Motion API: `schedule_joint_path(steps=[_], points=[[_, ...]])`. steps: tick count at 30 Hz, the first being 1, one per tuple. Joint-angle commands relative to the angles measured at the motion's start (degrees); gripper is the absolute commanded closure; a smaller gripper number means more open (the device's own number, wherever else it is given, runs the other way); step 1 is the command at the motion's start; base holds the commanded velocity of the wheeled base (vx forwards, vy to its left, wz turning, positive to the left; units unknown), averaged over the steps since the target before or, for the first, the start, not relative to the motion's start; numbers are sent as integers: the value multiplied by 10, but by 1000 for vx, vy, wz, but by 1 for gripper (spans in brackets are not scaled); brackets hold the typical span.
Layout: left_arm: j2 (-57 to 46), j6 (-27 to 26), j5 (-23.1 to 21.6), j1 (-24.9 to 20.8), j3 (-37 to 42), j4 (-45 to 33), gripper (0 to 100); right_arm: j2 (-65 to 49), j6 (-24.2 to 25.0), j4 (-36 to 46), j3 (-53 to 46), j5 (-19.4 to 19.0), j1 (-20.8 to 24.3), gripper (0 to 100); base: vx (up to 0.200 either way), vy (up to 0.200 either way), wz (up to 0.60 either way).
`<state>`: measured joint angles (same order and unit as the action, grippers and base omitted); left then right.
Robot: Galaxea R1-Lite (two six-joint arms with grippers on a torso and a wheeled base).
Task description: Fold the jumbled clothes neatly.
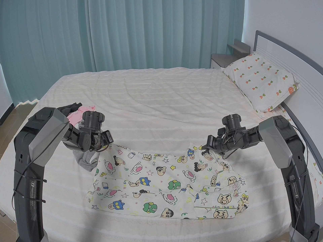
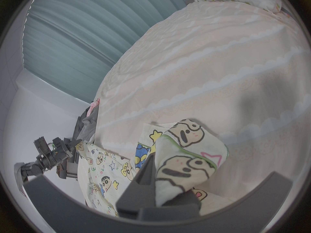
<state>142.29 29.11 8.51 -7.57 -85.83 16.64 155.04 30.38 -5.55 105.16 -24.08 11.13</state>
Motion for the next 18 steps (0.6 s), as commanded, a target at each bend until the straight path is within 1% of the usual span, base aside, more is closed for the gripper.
schedule_joint_path(steps=[1, 3, 6, 9, 11, 13, 15, 18], points=[[-7, 2, 0, -2, 2, -1, 100, -20, 25, -11, -15, -1, -18, 100, 0, 0, 0], [-9, 2, 2, -2, 2, -1, 100, -32, 35, -31, -35, -2, -26, 100, 0, 0, 0], [-13, -1, 3, -3, 21, -2, 100, -62, 45, -81, -93, -5, -35, 100, 0, 0, 0], [-32, 3, 3, -8, 31, 0, 100, -95, 49, -137, -163, -9, -35, 100, 0, 0, 0], [-41, 7, 3, -8, 33, 2, 100, -117, 49, -187, -211, -21, -33, 100, 0, 0, 0], [-43, 10, 3, -8, 32, 2, 100, -120, 50, -201, -220, -26, -33, 100, 0, 0, 0], [-55, 24, 3, -7, 33, 2, 100, -125, 49, -234, -237, -28, -33, 100, 0, 0, 0], [-59, 26, 3, -4, 40, 3, 100, -127, 49, -246, -239, -28, -34, 100, 0, 0, 0]])
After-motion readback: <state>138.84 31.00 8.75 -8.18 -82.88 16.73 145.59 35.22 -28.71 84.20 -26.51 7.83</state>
